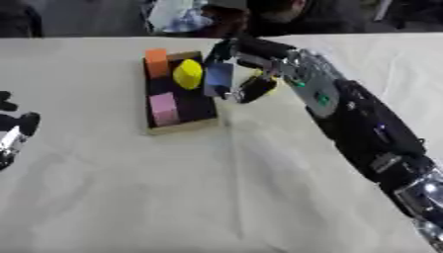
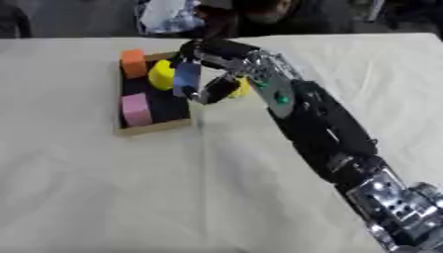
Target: Pick up objects on the table and place them in the box.
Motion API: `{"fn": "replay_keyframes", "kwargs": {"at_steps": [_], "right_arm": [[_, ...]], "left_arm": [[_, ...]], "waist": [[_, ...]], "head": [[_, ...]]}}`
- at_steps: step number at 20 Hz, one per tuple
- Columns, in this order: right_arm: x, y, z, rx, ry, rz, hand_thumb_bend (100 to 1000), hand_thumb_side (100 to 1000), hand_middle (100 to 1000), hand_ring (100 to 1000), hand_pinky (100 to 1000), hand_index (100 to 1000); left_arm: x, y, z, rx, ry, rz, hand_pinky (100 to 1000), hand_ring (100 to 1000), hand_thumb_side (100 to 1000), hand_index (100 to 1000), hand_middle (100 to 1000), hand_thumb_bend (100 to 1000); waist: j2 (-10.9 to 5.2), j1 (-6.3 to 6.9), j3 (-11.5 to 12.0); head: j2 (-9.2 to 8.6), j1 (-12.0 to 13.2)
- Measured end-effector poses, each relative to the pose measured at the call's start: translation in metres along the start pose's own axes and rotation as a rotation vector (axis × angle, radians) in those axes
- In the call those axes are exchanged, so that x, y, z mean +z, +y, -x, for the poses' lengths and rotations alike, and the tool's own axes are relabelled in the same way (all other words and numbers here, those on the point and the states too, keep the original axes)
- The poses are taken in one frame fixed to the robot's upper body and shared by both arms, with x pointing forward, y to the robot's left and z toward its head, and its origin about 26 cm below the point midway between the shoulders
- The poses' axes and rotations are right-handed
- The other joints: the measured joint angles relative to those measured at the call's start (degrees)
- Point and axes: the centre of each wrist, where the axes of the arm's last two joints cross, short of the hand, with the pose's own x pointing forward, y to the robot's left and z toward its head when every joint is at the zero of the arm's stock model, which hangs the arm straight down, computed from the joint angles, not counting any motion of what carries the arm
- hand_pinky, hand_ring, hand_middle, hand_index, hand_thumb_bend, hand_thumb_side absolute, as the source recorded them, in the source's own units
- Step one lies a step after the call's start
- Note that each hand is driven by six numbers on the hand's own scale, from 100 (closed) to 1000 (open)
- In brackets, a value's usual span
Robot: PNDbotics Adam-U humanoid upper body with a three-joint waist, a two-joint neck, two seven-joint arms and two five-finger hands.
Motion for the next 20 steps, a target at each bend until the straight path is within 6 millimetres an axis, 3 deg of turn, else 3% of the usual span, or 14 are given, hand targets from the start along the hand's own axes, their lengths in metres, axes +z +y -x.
{"fn": "replay_keyframes", "kwargs": {"at_steps": [14, 20], "right_arm": [[-0.018, 0.036, 0.0, -0.002, 0.006, 0.009, 100, 236, 725, 769, 795, 856], [-0.023, 0.04, -0.007, -0.006, -0.033, -0.018, 121, 333, 764, 790, 803, 897]], "left_arm": [[0.0, -0.006, -0.002, 0.02, -0.002, 0.01, 636, 559, 403, 739, 590, 561], [0.0, -0.007, -0.002, 0.023, 0.001, 0.014, 636, 560, 405, 740, 591, 562]], "waist": [[0.16, 0.0, 1.2], [0.16, 0.0, 1.2]], "head": [[-0.57, -0.8], [-0.65, -0.9]]}}
